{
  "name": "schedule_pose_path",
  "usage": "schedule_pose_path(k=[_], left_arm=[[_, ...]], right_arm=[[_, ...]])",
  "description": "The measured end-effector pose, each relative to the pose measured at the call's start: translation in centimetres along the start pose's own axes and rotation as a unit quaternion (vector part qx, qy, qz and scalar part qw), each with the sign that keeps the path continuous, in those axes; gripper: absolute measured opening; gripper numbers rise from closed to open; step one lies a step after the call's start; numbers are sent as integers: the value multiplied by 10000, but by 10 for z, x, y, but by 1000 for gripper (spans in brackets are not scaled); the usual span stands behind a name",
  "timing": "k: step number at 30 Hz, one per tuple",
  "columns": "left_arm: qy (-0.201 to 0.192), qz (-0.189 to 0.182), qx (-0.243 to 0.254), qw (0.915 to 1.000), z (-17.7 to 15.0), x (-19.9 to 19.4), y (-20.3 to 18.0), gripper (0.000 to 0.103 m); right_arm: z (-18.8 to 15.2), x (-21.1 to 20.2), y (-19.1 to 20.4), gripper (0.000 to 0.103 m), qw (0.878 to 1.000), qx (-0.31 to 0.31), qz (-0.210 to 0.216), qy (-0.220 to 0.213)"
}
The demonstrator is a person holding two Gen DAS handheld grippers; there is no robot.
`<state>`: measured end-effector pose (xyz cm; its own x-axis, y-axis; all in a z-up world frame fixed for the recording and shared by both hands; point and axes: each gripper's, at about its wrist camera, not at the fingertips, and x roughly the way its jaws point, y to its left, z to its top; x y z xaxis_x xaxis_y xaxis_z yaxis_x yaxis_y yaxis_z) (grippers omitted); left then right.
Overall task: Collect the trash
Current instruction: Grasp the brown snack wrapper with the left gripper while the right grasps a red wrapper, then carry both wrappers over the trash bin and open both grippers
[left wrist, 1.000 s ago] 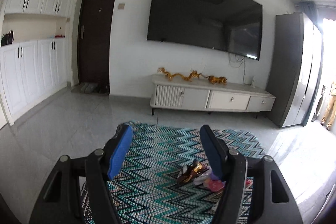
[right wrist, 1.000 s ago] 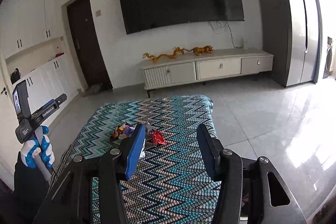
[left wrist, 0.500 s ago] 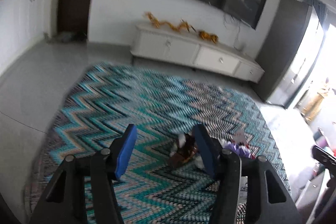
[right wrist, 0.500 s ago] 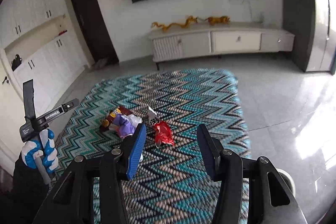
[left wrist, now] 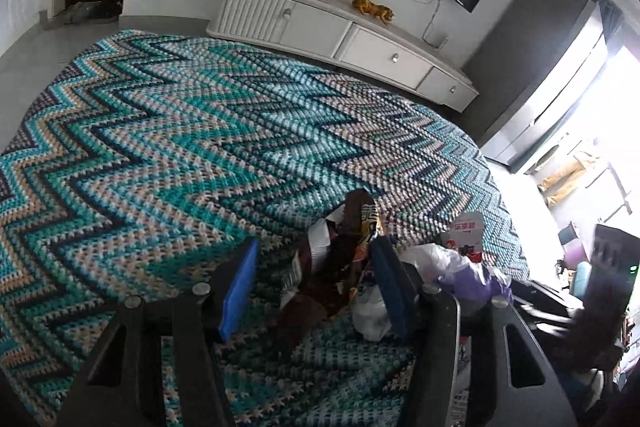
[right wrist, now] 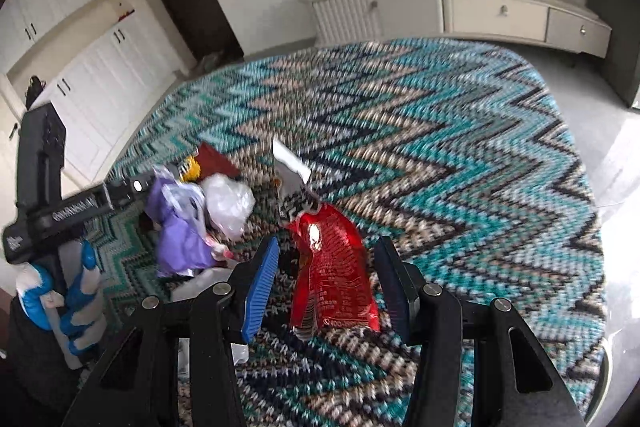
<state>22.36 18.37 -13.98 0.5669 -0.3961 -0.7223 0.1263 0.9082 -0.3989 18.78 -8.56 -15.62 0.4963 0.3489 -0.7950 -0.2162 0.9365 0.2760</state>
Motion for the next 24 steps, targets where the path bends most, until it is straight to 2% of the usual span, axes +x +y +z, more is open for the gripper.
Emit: schedule_pose_path(k=[1,2,4,7,14,24], left_arm=[[24,-44,40,10000,-2,1,-2,48],[40,-80,69,9999,-3,2,-2,44],[103,-160,144,9997,-6,2,-7,32],[75,-243,299,9992,-11,-3,-16,23],[-213,-260,300,9990,-26,-37,-19,19],[-890,-344,426,9945,-44,-129,-30,19]], right_arm=[[-1,0,0,41,10000,-37,-38,-38],[-3,-1,0,34,10000,-45,-31,-53],[-7,-6,-3,32,9999,-2,59,-91],[-18,-19,-5,31,9999,5,24,-138],[-47,-62,-9,31,9990,289,43,-343],[-77,-141,3,31,9949,427,27,-917]])
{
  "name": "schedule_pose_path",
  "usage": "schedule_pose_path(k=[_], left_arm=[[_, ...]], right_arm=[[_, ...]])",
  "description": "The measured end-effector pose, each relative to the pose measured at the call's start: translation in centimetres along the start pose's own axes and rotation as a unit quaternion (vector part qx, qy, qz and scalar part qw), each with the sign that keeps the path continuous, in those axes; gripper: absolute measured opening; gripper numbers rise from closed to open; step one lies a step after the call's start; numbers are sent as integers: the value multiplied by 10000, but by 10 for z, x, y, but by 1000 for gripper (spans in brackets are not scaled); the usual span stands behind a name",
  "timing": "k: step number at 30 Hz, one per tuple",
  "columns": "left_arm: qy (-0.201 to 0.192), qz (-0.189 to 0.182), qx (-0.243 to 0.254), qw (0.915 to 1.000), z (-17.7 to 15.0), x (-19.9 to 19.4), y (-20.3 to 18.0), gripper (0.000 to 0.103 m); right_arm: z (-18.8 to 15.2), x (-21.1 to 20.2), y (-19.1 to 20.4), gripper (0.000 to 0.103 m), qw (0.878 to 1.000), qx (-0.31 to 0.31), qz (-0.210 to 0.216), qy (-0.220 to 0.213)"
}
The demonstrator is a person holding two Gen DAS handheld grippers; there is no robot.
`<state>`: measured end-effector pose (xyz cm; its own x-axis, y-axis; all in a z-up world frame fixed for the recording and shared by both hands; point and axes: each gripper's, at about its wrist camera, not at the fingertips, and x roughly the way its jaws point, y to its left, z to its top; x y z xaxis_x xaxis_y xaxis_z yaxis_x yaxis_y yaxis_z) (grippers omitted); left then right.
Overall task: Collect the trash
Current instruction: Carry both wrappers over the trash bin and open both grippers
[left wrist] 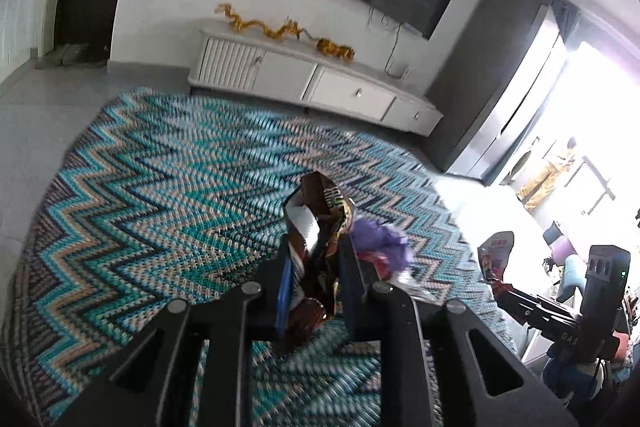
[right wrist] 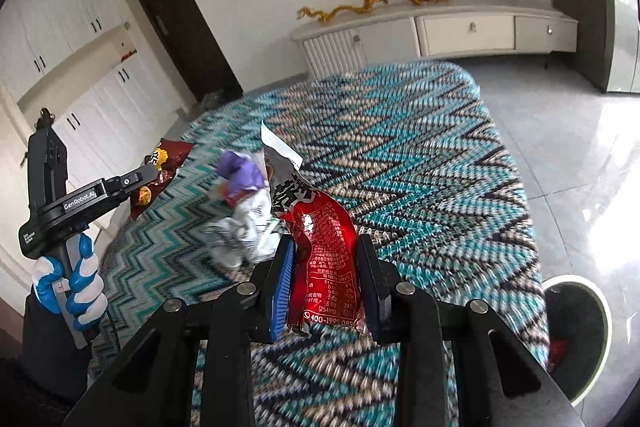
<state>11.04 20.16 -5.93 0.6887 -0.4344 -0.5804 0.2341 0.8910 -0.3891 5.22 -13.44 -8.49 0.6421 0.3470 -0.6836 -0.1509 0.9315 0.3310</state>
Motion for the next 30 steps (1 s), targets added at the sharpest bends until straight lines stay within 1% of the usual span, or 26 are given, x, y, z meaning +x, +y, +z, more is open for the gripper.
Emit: schedule_pose_path(k=[6,10,16,21,24,27,30], left_arm=[[-389,-186,242,9988,3,-48,-31,19],[-579,-367,426,9967,2,-73,-58,19],[-654,-637,707,9933,0,-86,-107,19],[-580,-858,1035,9892,-5,-83,-151,19],[-491,-979,1222,9864,-8,-77,-178,19],[-306,-1121,1448,9826,-13,-60,-211,19],[-63,-1253,1709,9773,-22,-36,-244,19]], right_arm=[[-7,-62,8,31,9985,-47,12,-545],[-11,-92,10,31,9964,-9,-17,-852],[-26,-141,-6,31,9911,195,-200,-1303],[-38,-171,-28,31,9857,431,-434,-1570],[-43,-185,-48,32,9820,600,-615,-1682],[-50,-193,-72,32,9780,826,-790,-1745],[-58,-195,-99,32,9742,1108,-964,-1715]])
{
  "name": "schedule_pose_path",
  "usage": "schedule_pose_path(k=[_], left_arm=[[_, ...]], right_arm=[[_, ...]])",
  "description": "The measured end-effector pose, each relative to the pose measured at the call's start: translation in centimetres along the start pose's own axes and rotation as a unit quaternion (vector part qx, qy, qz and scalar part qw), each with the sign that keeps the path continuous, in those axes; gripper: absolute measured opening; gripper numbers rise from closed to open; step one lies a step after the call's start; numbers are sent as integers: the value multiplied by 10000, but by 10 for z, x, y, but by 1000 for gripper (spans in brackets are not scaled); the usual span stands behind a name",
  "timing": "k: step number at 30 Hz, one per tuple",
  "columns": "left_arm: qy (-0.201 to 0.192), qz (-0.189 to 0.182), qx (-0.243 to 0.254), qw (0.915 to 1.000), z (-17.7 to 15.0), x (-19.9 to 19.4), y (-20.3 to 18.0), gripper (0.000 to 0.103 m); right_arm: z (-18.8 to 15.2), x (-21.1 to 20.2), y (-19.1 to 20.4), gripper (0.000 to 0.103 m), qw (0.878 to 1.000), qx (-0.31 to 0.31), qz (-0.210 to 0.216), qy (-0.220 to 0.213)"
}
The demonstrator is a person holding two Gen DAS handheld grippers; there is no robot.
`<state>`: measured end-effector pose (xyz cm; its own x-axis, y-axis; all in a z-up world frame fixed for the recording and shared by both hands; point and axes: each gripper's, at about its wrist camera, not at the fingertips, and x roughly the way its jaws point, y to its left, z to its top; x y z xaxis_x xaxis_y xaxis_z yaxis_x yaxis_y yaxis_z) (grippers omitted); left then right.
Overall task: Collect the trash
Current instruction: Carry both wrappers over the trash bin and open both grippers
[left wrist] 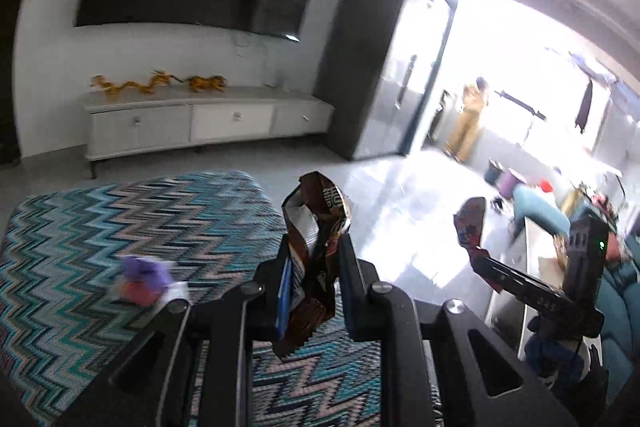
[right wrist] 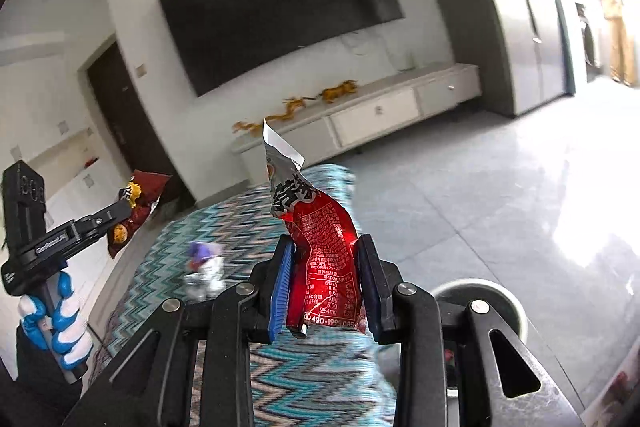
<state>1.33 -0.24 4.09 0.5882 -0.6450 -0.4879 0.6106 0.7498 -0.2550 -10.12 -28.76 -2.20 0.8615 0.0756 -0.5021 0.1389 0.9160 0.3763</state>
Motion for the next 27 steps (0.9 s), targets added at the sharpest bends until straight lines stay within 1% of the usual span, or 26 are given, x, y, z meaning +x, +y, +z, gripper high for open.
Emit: schedule_pose_path(k=[4,7,9,15,17,20,21,22,23,25,27], left_arm=[[424,-251,288,9984,-6,50,-37,19],[849,-414,522,9942,-14,95,-66,19],[1092,-481,623,9909,-21,119,-80,19],[1849,-688,846,9767,-45,201,-113,20],[2073,-753,878,9714,-54,225,-121,22],[2343,-841,929,9641,-66,253,-128,23],[2409,-860,923,9623,-68,261,-130,24],[2467,-871,910,9609,-71,268,-131,28],[2508,-884,899,9598,-73,275,-132,29],[2603,-932,850,9572,-78,286,-133,35],[2661,-941,801,9560,-81,293,-133,39]], right_arm=[[-6,13,-41,33,9988,378,-284,150],[-14,26,-71,34,9965,639,-432,316],[-18,35,-86,34,9950,763,-490,420],[-38,81,-137,35,9859,1228,-755,853],[-47,96,-151,36,9822,1342,-832,1021],[-58,117,-169,37,9768,1469,-948,1238],[-62,121,-172,39,9754,1493,-984,1288],[-66,127,-177,44,9734,1524,-1048,1350],[-69,130,-181,46,9723,1545,-1083,1381],[-75,137,-188,56,9691,1597,-1190,1458],[-80,139,-192,60,9664,1619,-1299,1515]])
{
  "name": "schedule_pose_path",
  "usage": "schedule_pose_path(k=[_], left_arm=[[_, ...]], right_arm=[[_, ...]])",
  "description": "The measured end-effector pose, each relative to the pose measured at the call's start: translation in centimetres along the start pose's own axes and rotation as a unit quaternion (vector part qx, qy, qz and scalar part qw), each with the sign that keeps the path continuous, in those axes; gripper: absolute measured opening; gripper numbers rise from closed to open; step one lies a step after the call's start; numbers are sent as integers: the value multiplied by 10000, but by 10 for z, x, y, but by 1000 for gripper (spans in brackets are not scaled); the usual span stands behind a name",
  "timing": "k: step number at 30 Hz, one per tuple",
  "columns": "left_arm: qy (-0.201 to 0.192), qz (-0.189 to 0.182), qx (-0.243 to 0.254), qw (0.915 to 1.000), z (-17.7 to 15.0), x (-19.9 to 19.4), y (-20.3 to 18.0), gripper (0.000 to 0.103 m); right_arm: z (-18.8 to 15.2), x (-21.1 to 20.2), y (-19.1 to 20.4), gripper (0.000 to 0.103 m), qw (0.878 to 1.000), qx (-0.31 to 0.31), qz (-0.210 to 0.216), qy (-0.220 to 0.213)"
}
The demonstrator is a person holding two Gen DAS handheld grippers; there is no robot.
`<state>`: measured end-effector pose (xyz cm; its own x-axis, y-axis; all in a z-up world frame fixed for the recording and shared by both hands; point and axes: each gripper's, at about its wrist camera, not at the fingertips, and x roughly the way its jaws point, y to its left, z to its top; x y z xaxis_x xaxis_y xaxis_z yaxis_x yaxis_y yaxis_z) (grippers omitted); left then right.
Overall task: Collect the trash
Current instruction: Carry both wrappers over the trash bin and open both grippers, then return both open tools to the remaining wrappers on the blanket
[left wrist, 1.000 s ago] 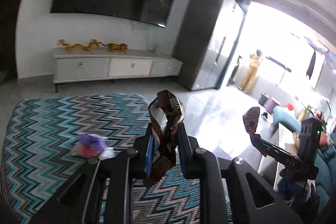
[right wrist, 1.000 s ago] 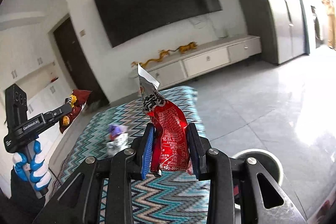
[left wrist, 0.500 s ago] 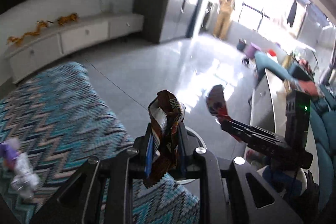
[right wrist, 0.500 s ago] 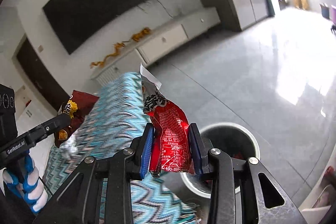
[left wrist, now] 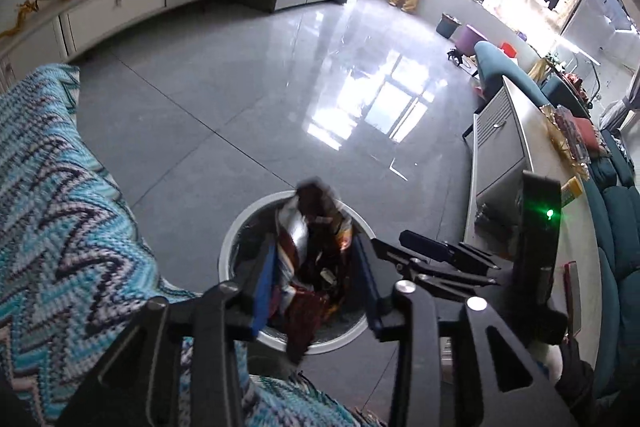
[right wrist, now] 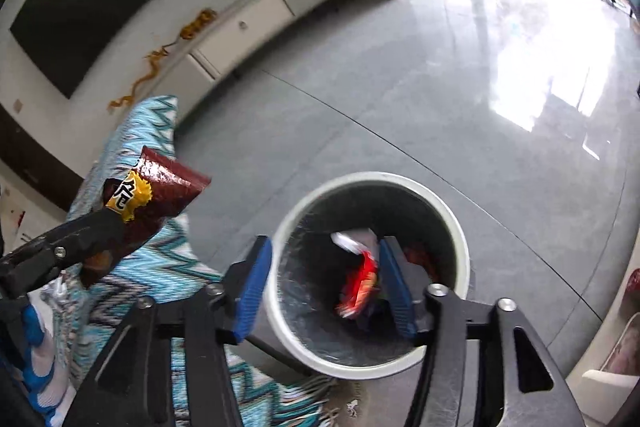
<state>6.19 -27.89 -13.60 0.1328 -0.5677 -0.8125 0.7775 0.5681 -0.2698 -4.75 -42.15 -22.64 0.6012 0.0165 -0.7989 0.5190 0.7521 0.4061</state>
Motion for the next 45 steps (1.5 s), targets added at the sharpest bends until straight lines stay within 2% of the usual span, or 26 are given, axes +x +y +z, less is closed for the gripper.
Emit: schedule_pose_path(k=[2,4,7,11,15,17,22,24,27,33,36,39,43,45], left_arm=[[20,-6,-24,10000,0,4,0,43],[-28,30,-29,10000,0,3,-1,50],[-133,46,-74,9999,-1,-3,0,50],[-581,220,-154,9979,-4,-26,1,50],[-1215,331,-421,9911,-9,-59,7,50],[-1552,378,-592,9854,-12,-81,14,50],[-2059,612,-668,9744,-22,-141,20,50],[-2324,733,-730,9671,-26,-175,26,50],[-2761,1036,-869,9516,-38,-226,36,50],[-3560,1723,-1160,9111,-75,-331,56,50],[-3866,1972,-1272,8919,-101,-383,67,50],[-4082,2169,-1314,8769,-123,-425,72,50],[-4344,2457,-1317,8565,-150,-481,75,52],[-4405,2597,-1291,8496,-157,-500,76,53]], right_arm=[[-1,3,-3,66,10000,24,-72,21],[-1,2,-4,76,9999,49,-103,-17],[-2,-3,-7,89,9998,124,-11,-132],[-4,-21,0,102,9991,74,158,-386],[-3,-47,13,103,9966,59,354,-740],[-4,-67,21,103,9934,13,388,-1080],[-1,-115,46,103,9867,-226,518,-1525],[-3,-137,60,103,9834,-433,510,-1685],[-7,-171,82,103,9764,-744,327,-1999],[-23,-244,117,103,9599,-953,302,-2618],[-34,-278,134,103,9497,-1119,374,-2902],[-45,-307,155,103,9380,-1410,450,-3134],[-63,-344,183,103,9176,-1797,908,-3427],[-69,-355,192,103,9111,-1910,1044,-3500]])
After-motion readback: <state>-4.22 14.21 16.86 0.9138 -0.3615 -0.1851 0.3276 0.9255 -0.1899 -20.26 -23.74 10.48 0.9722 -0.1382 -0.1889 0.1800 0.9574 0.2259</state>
